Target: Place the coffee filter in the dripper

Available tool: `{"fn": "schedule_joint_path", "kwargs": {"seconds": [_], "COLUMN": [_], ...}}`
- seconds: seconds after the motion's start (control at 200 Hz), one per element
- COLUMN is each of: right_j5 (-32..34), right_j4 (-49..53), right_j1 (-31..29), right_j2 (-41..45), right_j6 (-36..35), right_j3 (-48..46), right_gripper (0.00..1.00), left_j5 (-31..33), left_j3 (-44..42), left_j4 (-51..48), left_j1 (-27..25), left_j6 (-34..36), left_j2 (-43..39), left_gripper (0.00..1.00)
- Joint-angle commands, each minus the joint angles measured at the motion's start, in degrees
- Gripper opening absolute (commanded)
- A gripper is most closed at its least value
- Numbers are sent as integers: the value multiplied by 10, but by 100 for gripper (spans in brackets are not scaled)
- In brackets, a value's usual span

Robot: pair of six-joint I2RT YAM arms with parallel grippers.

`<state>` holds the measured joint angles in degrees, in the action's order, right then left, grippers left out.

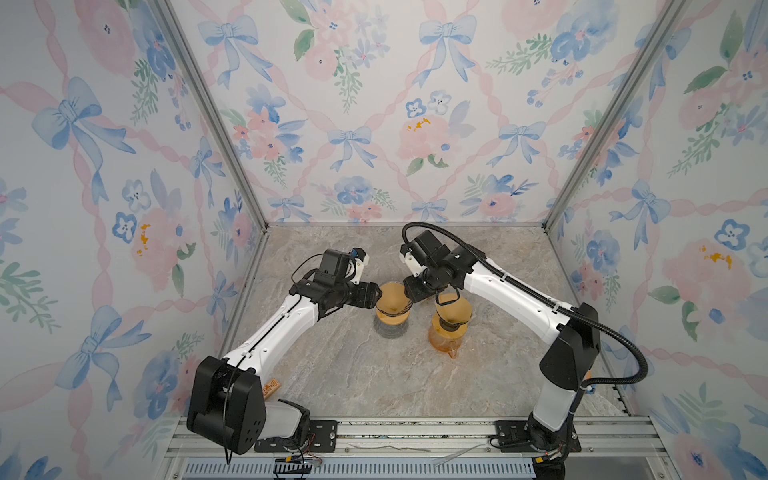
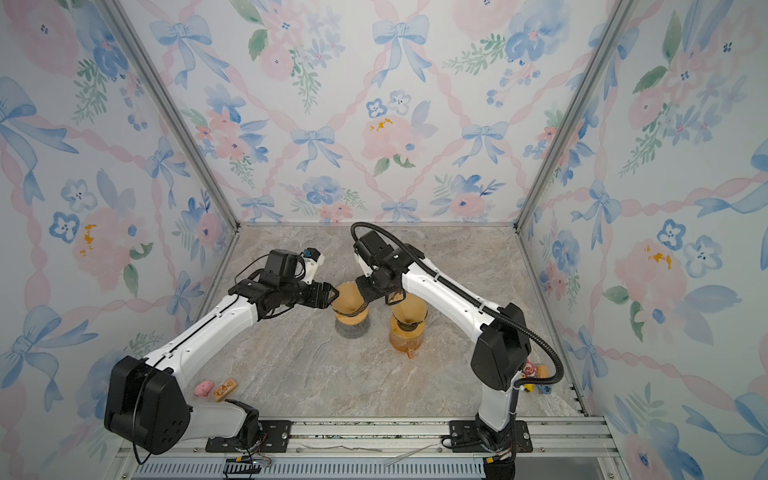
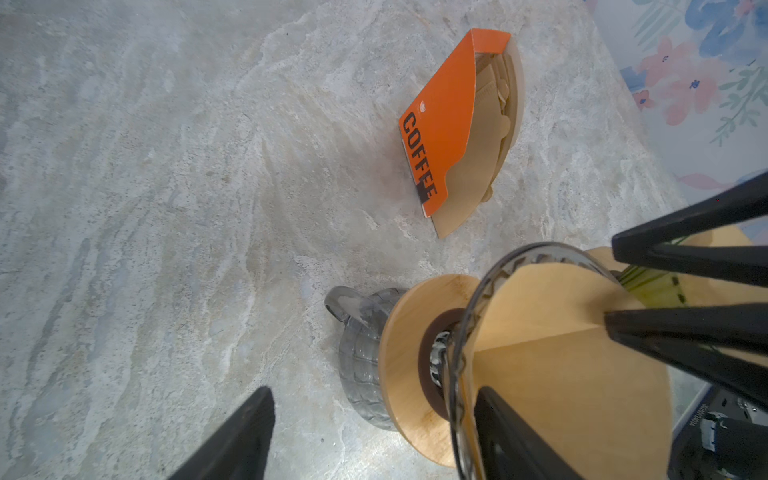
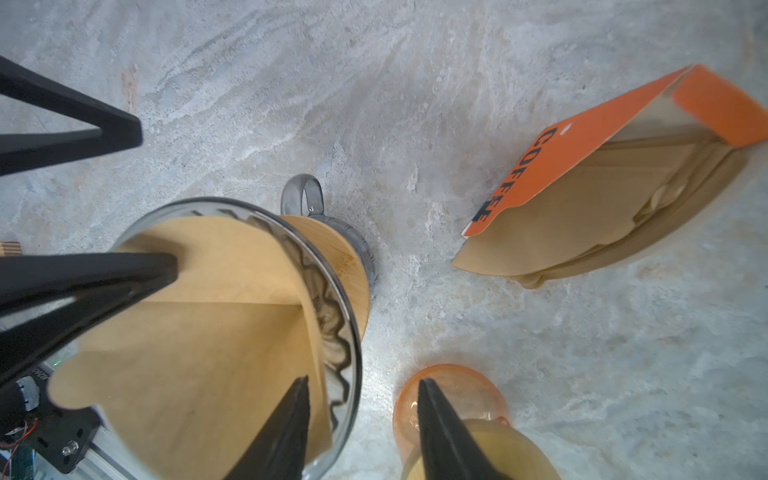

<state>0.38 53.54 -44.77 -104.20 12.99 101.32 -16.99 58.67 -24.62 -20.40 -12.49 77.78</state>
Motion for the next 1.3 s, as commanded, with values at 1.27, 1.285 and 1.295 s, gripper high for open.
{"fn": "schedule_joint_path", "kwargs": {"seconds": [1.27, 1.285, 1.295], "right_j5": [28, 27, 27], "right_j4": [-56, -56, -56], "right_j1": [-52, -52, -52], "right_j2": [-91, -91, -91], "right_j6": [61, 62, 62], "right_j3": [24, 23, 24], "right_gripper": [47, 47, 47], "left_j5": [-82, -81, -82], "left_j3": [-178, -178, -178], "left_j4": [33, 33, 33], "left_j1": [38, 38, 39], "left_j6": [-67, -67, -67], "left_j2": [-311, -311, -311], "left_gripper": [83, 83, 83]}}
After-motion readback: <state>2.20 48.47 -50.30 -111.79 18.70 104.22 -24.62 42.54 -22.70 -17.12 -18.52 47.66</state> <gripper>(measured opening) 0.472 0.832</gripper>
